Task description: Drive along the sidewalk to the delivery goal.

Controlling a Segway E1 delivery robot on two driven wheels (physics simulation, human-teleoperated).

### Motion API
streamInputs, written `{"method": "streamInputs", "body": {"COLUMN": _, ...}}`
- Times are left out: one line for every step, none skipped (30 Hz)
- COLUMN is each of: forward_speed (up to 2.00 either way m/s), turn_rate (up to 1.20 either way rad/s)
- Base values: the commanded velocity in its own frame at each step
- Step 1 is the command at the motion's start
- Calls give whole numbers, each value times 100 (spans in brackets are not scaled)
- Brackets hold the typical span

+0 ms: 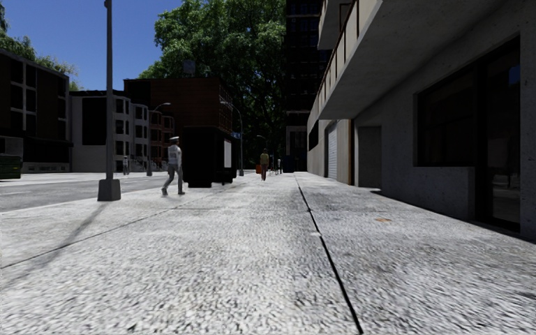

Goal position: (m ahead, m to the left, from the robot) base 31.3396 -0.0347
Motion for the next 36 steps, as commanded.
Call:
{"method": "streamInputs", "body": {"forward_speed": 200, "turn_rate": 0}}
{"method": "streamInputs", "body": {"forward_speed": 200, "turn_rate": 0}}
{"method": "streamInputs", "body": {"forward_speed": 200, "turn_rate": 0}}
{"method": "streamInputs", "body": {"forward_speed": 200, "turn_rate": 0}}
{"method": "streamInputs", "body": {"forward_speed": 200, "turn_rate": 0}}
{"method": "streamInputs", "body": {"forward_speed": 200, "turn_rate": 0}}
{"method": "streamInputs", "body": {"forward_speed": 200, "turn_rate": 0}}
{"method": "streamInputs", "body": {"forward_speed": 200, "turn_rate": 0}}
{"method": "streamInputs", "body": {"forward_speed": 200, "turn_rate": 0}}
{"method": "streamInputs", "body": {"forward_speed": 200, "turn_rate": 0}}
{"method": "streamInputs", "body": {"forward_speed": 200, "turn_rate": 0}}
{"method": "streamInputs", "body": {"forward_speed": 200, "turn_rate": 0}}
{"method": "streamInputs", "body": {"forward_speed": 200, "turn_rate": 0}}
{"method": "streamInputs", "body": {"forward_speed": 200, "turn_rate": 0}}
{"method": "streamInputs", "body": {"forward_speed": 200, "turn_rate": 0}}
{"method": "streamInputs", "body": {"forward_speed": 200, "turn_rate": 0}}
{"method": "streamInputs", "body": {"forward_speed": 200, "turn_rate": 0}}
{"method": "streamInputs", "body": {"forward_speed": 200, "turn_rate": 0}}
{"method": "streamInputs", "body": {"forward_speed": 200, "turn_rate": 0}}
{"method": "streamInputs", "body": {"forward_speed": 200, "turn_rate": 0}}
{"method": "streamInputs", "body": {"forward_speed": 200, "turn_rate": 0}}
{"method": "streamInputs", "body": {"forward_speed": 200, "turn_rate": 0}}
{"method": "streamInputs", "body": {"forward_speed": 200, "turn_rate": 0}}
{"method": "streamInputs", "body": {"forward_speed": 200, "turn_rate": 0}}
{"method": "streamInputs", "body": {"forward_speed": 200, "turn_rate": 0}}
{"method": "streamInputs", "body": {"forward_speed": 200, "turn_rate": 0}}
{"method": "streamInputs", "body": {"forward_speed": 200, "turn_rate": 0}}
{"method": "streamInputs", "body": {"forward_speed": 200, "turn_rate": 0}}
{"method": "streamInputs", "body": {"forward_speed": 200, "turn_rate": 0}}
{"method": "streamInputs", "body": {"forward_speed": 200, "turn_rate": 0}}
{"method": "streamInputs", "body": {"forward_speed": 200, "turn_rate": 0}}
{"method": "streamInputs", "body": {"forward_speed": 200, "turn_rate": 0}}
{"method": "streamInputs", "body": {"forward_speed": 200, "turn_rate": 0}}
{"method": "streamInputs", "body": {"forward_speed": 200, "turn_rate": 0}}
{"method": "streamInputs", "body": {"forward_speed": 200, "turn_rate": 0}}
{"method": "streamInputs", "body": {"forward_speed": 200, "turn_rate": 0}}
